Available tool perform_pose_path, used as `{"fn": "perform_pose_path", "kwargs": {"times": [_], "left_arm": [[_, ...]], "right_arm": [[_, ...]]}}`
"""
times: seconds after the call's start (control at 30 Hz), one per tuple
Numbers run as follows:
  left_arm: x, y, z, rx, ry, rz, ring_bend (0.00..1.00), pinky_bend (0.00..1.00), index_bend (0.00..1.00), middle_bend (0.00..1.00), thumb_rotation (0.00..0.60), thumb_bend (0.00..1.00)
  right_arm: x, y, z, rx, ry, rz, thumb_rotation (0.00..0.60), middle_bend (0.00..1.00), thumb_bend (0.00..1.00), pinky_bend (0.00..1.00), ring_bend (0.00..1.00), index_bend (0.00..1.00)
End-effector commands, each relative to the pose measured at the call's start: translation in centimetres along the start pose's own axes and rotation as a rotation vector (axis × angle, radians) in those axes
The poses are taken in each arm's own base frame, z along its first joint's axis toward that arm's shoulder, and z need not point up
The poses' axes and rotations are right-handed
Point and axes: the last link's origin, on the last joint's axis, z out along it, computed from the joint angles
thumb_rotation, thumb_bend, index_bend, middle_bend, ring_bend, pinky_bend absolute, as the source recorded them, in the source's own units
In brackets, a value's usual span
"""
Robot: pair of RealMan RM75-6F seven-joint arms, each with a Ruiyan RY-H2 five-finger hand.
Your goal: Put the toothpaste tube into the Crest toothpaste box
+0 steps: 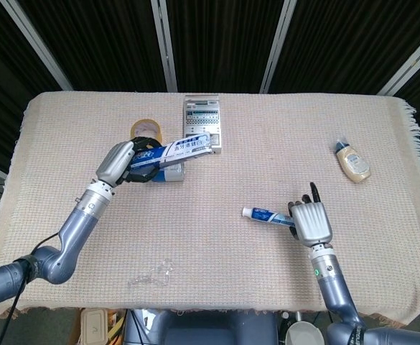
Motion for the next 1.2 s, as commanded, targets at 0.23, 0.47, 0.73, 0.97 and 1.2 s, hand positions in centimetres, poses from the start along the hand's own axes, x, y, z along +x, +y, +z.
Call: {"fn": "perform_pose_path", "kwargs": {"times": [0.23,0.47,0.73,0.97,1.2], "left_arm": [[-1.4,0.2,-1.2,0.033,-0.16,-0.318,0.25,0.29,0.4,0.38,0.6,0.39],[-1.8,-0.7,-1.5,0.025,-0.239,-0.327,0.25,0.29,0.4,0.38,0.6,0.39],[-2.5,-1.6,-1.6,-0.031,-0.234,-0.242,0.25,0.29,0.4,0.38,0.6,0.39],[-3.1,-1.9,-1.8,-0.052,-0.21,-0.26,0.25,0.29,0.4,0.38,0.6,0.4],[-3.6,-2.1,-2.3,-0.078,-0.202,-0.29,0.25,0.29,0.4,0.38,0.6,0.39]], "right_arm": [[4.8,0.0,-1.1,0.01,0.106,-0.075,0.6,0.62,0.54,0.0,0.32,0.64],[7.9,-0.4,-1.9,0.017,0.171,-0.116,0.6,0.62,0.55,0.0,0.32,0.64],[13.0,-1.2,-3.0,0.032,0.272,-0.21,0.6,0.62,0.55,0.0,0.32,0.65],[17.8,-2.3,-4.0,0.068,0.403,-0.289,0.6,0.62,0.56,0.0,0.32,0.66],[20.2,-2.5,-4.8,0.09,0.472,-0.292,0.6,0.62,0.56,0.0,0.32,0.66]]}}
